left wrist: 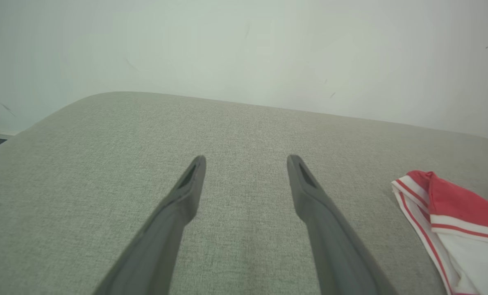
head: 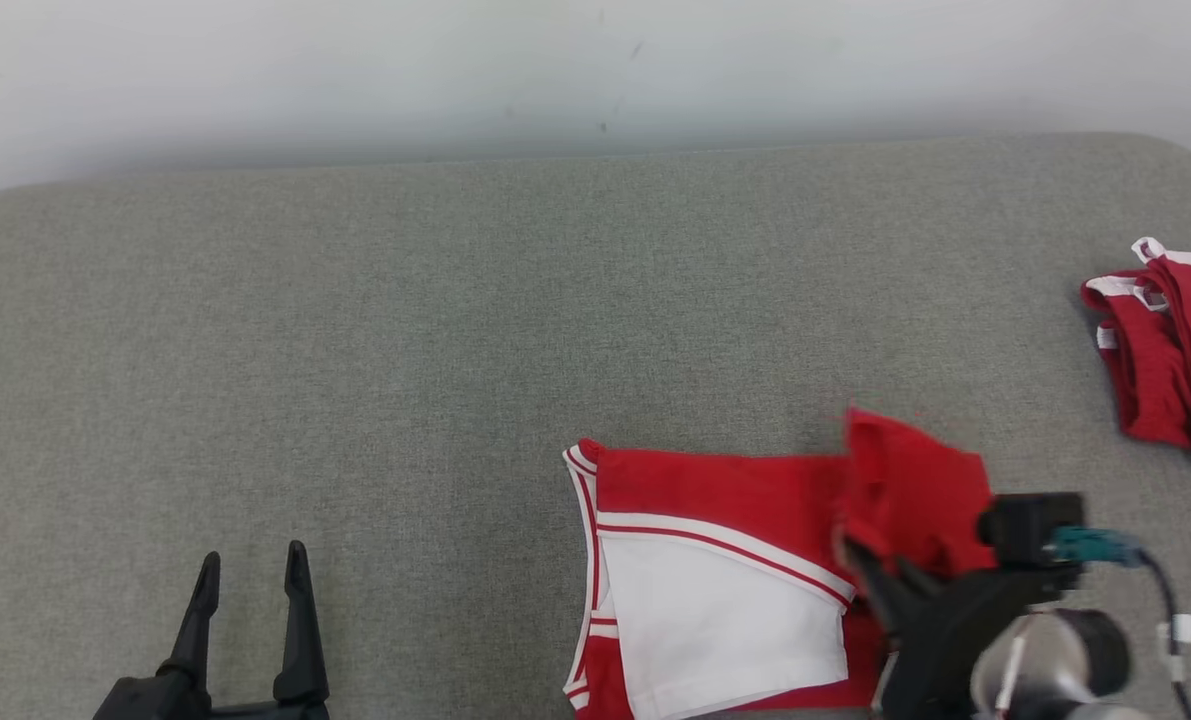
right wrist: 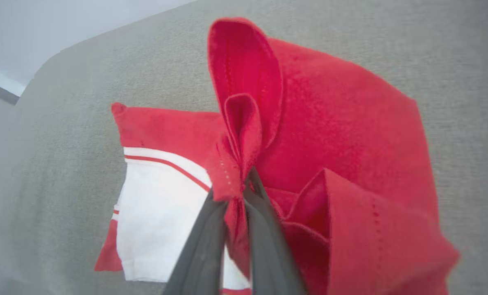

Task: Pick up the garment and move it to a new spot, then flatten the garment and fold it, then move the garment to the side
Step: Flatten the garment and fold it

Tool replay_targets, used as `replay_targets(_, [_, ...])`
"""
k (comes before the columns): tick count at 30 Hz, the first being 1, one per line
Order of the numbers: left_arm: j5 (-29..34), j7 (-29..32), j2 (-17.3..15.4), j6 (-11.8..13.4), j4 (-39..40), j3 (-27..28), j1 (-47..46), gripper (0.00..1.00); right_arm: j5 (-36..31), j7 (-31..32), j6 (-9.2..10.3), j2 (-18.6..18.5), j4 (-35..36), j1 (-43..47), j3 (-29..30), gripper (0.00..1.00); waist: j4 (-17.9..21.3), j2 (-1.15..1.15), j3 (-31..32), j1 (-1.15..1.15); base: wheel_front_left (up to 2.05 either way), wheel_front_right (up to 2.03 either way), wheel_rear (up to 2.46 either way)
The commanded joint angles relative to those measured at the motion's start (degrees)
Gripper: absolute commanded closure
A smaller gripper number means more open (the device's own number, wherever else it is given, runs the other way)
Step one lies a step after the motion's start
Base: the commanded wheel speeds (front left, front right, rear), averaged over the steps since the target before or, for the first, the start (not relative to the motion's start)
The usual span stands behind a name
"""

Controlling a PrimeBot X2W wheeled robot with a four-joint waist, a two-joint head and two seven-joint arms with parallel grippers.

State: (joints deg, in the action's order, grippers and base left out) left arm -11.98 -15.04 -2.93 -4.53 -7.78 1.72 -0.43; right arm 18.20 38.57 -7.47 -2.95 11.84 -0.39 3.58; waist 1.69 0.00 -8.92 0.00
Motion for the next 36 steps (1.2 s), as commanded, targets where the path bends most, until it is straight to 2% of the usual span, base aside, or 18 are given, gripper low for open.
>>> replay_targets(1, [-0.13, -0.15, 0.08, 0.0, -0.12, -0.17, -0.25, 0.0, 1.14, -0.94, -0.01, 0.13, -0.95, -0.28, -2.28, 1.0, -0.17, 0.0, 0.02, 0.0, 0.0, 0.0, 0.0])
replay_targets(5, [-0.34, -0.15, 0.07, -0.1, -0.4, -0.64, -0.55, 0.0, 1.29, -3.81, -0.01, 0.15, -5.08, -2.84, -8.81, 1.0, -1.11, 0.0, 0.2, 0.0, 0.0, 0.0, 0.0])
replay_targets(11, [-0.65, -0.15, 0.08, -0.27, -0.87, -1.05, -0.38, 0.0, 2.42, -6.48, -0.01, 0.15, -12.68, -7.62, -15.32, 1.0, -2.99, 0.0, 0.58, 0.0, 0.0, 0.0, 0.0])
replay_targets(21, [-1.12, -0.15, 0.06, -0.31, -1.64, -1.63, 0.34, 0.0, 6.39, -9.81, -0.01, 0.16, -24.08, -12.43, -21.47, 1.0, -5.24, 0.0, 1.54, 0.0, 0.0, 0.0, 0.0])
replay_targets(22, [-1.15, -0.15, 0.07, -0.3, -1.66, -1.65, 0.39, 0.0, 6.59, -10.31, -0.01, 0.16, -24.91, -12.7, -21.77, 0.65, -5.31, 0.0, 1.6, 0.0, 0.0, 0.0, 0.0])
replay_targets(23, [-1.15, -0.15, 0.07, -0.3, -1.66, -1.65, 0.39, 0.0, 6.59, -10.31, -0.01, 0.16, -24.91, -12.7, -21.77, 0.65, -5.31, 0.0, 1.6, 0.0, 0.0, 0.0, 0.0])
replay_targets(24, [-1.17, -0.15, 0.08, -0.26, -1.64, -1.65, 0.43, 0.0, 7.1, -11.13, -0.01, 0.17, -25.53, -12.9, -21.73, 0.0, -5.34, 0.0, 1.65, 0.0, 0.0, 0.0, 0.0])
replay_targets(31, [-1.14, -0.15, 0.07, -0.01, -1.22, -1.21, 1.16, 0.0, 11.9, -17.05, -0.01, 0.16, -25.16, -14.55, -20.81, 0.0, -4.54, 0.0, 2.16, 0.0, 0.0, 0.0, 0.0])
replay_targets(36, [-1.25, -0.15, 0.07, 0.09, -1.09, -1.41, 1.13, 0.0, 19.89, -21.31, -0.01, 0.14, -18.59, -14.28, -18.02, 0.0, -4.15, 0.0, 2.26, 0.0, 0.0, 0.0, 0.0])
